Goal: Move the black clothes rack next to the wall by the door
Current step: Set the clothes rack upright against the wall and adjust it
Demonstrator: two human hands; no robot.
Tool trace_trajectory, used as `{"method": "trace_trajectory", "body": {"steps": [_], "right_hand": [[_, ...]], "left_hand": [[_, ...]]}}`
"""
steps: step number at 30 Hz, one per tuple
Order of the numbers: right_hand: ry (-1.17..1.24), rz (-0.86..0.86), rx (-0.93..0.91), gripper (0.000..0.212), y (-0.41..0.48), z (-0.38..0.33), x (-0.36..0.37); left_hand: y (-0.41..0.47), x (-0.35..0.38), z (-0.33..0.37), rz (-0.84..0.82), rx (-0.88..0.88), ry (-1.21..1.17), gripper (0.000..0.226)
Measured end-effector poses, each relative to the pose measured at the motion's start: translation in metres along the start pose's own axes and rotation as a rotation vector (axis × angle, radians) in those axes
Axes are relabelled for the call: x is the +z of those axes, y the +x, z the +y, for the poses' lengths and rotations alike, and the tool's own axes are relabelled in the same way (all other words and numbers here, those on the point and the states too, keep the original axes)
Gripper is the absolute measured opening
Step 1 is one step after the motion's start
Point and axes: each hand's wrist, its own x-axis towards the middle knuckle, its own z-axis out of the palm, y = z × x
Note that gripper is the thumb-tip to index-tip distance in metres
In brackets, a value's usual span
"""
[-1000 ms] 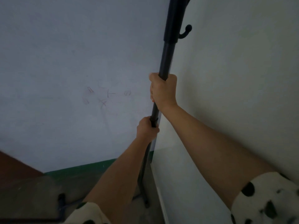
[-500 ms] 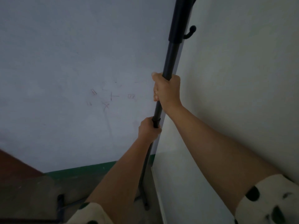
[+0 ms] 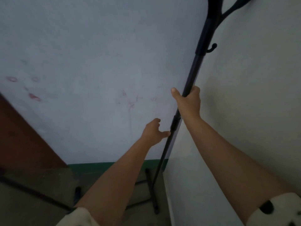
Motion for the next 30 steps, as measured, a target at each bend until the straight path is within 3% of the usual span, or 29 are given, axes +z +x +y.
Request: {"method": "trace_trajectory", "body": {"steps": [3, 7, 13, 21, 26, 30], "right_hand": [[-0.213, 0.043, 0.045, 0.098, -0.038, -0.007, 0.011], [-0.298, 0.029, 0.003, 0.092, -0.100, -0.028, 0.039], [-0.245, -0.255, -0.147, 0.078, -0.223, -0.088, 0.124], [-0.037, -0.621, -0.207, 0.066, -0.360, -0.155, 0.228], [-0.063, -0.796, -0.260, 0.061, -0.384, -0.164, 0.276], [-0.032, -0.828, -0.252, 0.064, -0.378, -0.167, 0.312]], "left_hand": [[-0.035, -0.028, -0.015, 0.049, 0.002, -0.060, 0.082], [-0.091, -0.066, -0.038, 0.114, 0.019, -0.071, 0.076], [-0.195, -0.148, -0.101, 0.195, 0.001, -0.016, 0.070], [-0.314, -0.265, -0.186, 0.364, -0.066, 0.019, 0.064], [-0.332, -0.317, -0.222, 0.458, -0.142, -0.022, 0.052], [-0.317, -0.337, -0.240, 0.493, -0.182, -0.038, 0.051]]}}
